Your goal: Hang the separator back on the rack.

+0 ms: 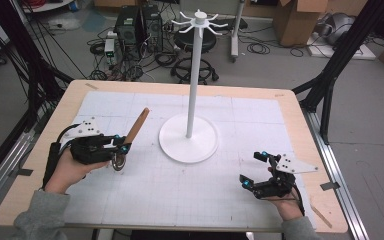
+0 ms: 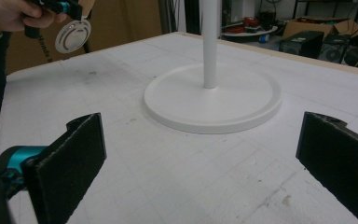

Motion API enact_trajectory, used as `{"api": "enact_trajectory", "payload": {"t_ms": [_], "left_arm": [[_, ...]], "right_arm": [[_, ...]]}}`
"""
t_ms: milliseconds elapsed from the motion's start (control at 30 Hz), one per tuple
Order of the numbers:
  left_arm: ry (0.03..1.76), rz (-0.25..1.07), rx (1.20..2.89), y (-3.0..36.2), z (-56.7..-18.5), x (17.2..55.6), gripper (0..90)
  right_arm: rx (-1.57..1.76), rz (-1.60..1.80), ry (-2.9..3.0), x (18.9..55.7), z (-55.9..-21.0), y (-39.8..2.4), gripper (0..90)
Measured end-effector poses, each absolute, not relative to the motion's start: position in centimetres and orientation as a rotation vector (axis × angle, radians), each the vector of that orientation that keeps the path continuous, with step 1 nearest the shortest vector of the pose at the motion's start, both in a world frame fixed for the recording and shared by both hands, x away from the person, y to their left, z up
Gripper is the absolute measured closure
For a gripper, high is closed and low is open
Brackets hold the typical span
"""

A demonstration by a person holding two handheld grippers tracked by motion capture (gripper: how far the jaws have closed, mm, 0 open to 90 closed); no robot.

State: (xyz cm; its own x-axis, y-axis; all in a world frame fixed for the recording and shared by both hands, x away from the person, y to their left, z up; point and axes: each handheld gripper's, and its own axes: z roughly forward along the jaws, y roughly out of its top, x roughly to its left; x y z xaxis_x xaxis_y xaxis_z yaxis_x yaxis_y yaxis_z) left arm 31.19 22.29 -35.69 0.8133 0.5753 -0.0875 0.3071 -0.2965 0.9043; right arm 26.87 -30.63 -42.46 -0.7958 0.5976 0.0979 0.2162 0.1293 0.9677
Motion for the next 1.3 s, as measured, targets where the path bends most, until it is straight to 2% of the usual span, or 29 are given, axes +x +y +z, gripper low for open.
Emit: {"api": "enact_trajectory", "payload": {"t_ms": [800, 1300], "left_arm": [[0.643, 0.331, 1.833, 20.9, -34.2, 31.2, 69.4], [0.608, 0.359, 1.784, 20.2, -31.3, 31.4, 69.4]], "right_arm": [[0.771, 1.705, 2.113, 26.9, -42.5, -30.1, 0.6], [0.775, 1.709, 2.103, 26.8, -42.4, -30.2, 0.6]]}}
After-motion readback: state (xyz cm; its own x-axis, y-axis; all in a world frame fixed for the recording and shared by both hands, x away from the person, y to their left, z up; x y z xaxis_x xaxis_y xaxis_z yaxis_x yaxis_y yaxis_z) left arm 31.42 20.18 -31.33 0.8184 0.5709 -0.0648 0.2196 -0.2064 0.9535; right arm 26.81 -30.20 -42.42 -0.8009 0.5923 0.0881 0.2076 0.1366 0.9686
